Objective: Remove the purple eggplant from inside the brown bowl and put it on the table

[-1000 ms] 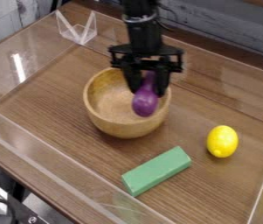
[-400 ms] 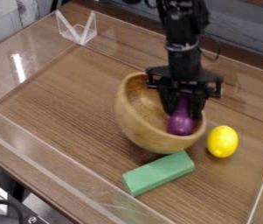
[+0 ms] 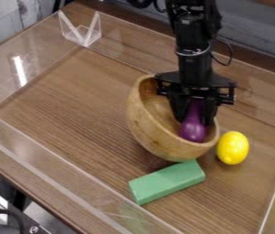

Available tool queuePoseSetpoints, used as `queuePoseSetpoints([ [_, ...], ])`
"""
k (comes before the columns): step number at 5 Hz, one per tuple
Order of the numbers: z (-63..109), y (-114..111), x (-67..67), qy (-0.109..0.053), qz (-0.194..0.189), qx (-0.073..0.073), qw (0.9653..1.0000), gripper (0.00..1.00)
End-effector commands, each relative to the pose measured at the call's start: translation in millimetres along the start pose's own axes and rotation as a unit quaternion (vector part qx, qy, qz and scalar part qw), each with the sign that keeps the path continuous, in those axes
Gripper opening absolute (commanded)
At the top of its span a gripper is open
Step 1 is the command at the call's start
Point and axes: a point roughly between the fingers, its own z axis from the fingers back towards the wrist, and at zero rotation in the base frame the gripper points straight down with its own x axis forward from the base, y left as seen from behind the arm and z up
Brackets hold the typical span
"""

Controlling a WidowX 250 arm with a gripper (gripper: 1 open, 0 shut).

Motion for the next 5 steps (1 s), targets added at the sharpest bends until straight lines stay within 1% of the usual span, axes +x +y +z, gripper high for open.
queuePoseSetpoints([
  [1, -1.3, -1, 0.6, -0.005, -0.007, 0.005, 1.0, 0.0],
  [5, -11.8, 9, 4.3, -0.01, 0.004, 0.018, 0.9998, 0.0],
])
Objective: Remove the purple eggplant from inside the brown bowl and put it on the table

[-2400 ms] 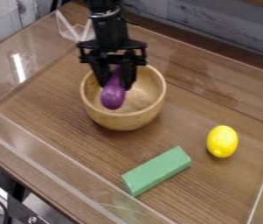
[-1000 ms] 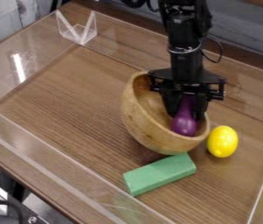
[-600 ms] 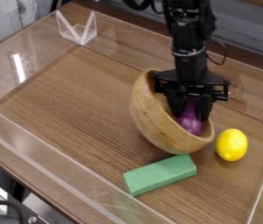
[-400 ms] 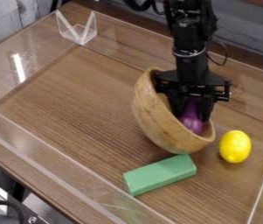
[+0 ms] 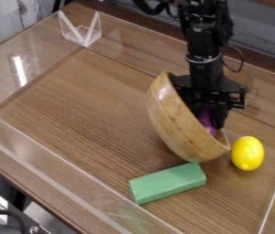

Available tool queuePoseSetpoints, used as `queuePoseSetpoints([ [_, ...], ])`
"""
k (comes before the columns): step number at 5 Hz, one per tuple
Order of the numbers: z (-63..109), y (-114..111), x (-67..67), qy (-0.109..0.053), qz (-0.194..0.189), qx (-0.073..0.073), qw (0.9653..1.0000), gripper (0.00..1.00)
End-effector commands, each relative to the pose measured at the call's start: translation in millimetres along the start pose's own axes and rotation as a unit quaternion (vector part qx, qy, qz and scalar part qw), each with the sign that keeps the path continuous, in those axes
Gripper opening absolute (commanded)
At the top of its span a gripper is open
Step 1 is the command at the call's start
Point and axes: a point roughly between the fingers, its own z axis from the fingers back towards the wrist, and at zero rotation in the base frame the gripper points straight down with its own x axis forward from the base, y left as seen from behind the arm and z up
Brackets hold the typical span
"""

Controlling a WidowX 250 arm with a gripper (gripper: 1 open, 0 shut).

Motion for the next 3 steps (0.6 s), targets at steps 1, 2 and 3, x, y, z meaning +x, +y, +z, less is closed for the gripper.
queuePoseSetpoints([
  [1, -2.9, 9, 0.7, 0.0, 0.004, 0.011, 0.9999, 0.0],
  [2, -3.3, 17, 2.0, -0.001, 0.007, 0.017, 0.9998, 0.0],
  [3, -7.0, 20, 3.2, -0.003, 0.009, 0.023, 0.9997, 0.0],
])
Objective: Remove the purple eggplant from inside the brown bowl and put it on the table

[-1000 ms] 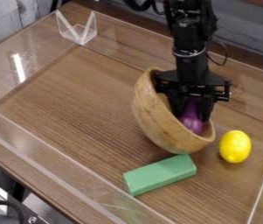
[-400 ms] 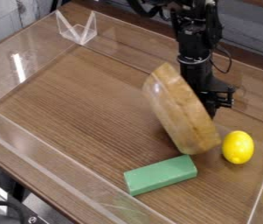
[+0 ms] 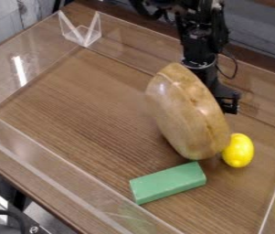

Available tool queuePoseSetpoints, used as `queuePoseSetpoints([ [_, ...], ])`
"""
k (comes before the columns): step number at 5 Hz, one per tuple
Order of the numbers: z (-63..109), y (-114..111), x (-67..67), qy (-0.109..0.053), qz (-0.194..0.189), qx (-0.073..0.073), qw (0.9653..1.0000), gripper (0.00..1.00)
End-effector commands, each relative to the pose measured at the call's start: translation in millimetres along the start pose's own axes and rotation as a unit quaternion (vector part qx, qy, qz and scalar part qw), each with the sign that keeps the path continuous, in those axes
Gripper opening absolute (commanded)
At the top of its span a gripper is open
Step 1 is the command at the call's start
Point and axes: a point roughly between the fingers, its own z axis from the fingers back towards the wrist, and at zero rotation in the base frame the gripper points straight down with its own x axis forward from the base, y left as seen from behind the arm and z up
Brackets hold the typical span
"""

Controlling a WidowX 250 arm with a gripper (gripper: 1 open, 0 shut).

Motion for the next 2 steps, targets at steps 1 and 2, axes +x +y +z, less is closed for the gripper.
queuePoseSetpoints([
  [1, -6.3, 9.6, 1.5, 0.0, 0.005, 0.013, 0.9999, 1.0],
  [2, -9.2, 9.5, 1.8, 0.004, 0.006, 0.019, 0.9998, 1.0],
])
